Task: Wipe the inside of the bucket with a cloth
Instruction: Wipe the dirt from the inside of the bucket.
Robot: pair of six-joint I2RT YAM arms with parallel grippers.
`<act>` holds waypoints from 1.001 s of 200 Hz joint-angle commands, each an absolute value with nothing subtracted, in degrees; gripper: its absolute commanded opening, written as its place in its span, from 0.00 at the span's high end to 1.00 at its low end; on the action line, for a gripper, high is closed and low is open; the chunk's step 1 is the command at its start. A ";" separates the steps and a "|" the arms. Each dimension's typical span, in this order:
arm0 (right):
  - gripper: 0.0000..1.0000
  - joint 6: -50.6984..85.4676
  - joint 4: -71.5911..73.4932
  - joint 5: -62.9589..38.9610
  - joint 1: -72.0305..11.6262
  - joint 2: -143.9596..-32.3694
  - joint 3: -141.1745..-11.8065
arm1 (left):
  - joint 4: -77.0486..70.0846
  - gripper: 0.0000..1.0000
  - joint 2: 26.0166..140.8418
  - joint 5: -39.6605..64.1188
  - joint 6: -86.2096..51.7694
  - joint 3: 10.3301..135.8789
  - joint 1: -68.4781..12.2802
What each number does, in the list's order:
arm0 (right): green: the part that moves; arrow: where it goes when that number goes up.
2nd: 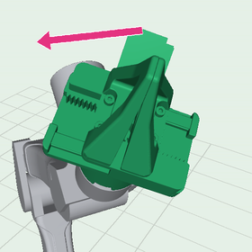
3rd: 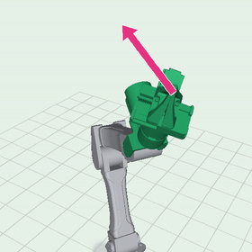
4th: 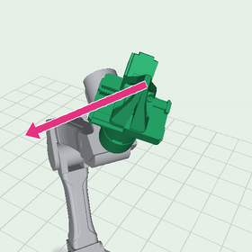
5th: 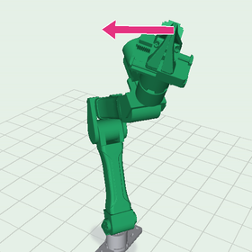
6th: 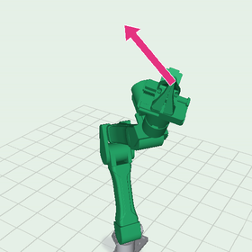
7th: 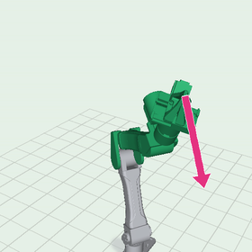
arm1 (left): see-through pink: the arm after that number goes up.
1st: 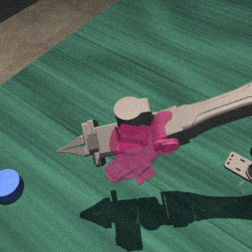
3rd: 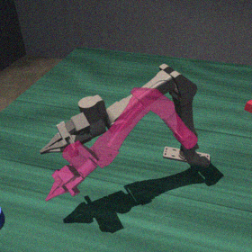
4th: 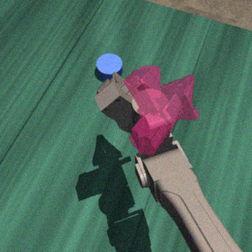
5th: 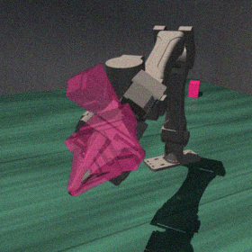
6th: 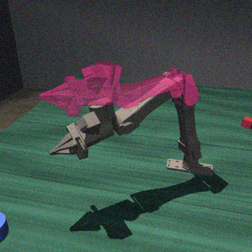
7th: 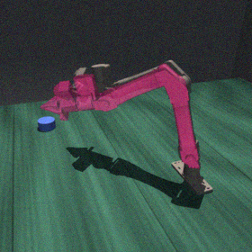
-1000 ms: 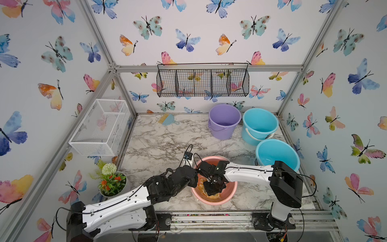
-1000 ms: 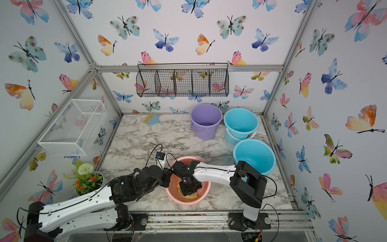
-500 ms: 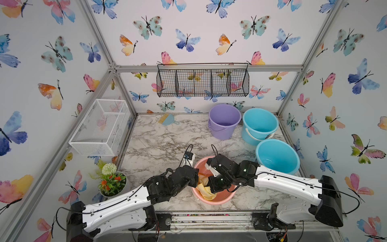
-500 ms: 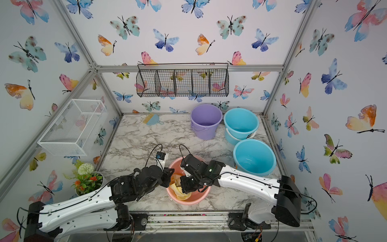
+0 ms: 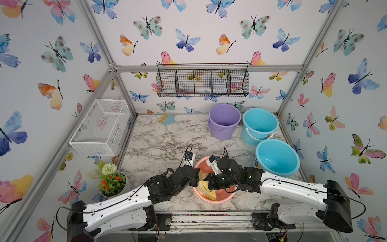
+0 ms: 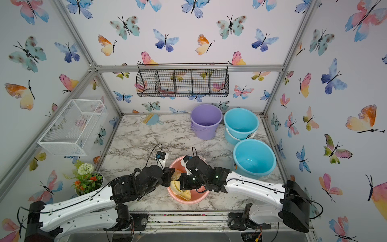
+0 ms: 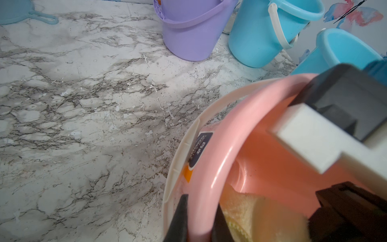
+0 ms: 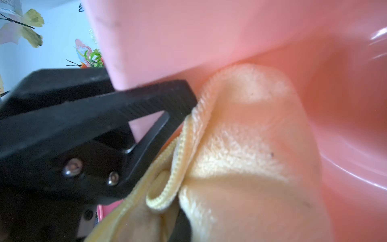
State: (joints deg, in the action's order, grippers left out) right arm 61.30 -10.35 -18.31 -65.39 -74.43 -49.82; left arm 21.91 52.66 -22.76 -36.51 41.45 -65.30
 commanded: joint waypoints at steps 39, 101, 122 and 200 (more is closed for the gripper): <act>0.98 58.37 -13.30 -15.24 -66.18 -82.41 -49.63 | 19.00 1.00 52.12 -22.32 -37.09 41.22 -65.50; 0.99 53.08 -24.81 -9.10 -67.67 -95.24 -56.62 | 18.83 1.00 51.69 -21.76 -36.71 41.39 -65.54; 0.98 51.15 -29.91 -6.38 -67.85 -99.51 -59.34 | 18.88 1.00 51.85 -21.68 -36.56 41.63 -65.56; 0.99 47.87 -39.30 1.34 -67.85 -106.85 -64.36 | 19.29 1.00 50.52 -22.61 -37.08 41.73 -65.51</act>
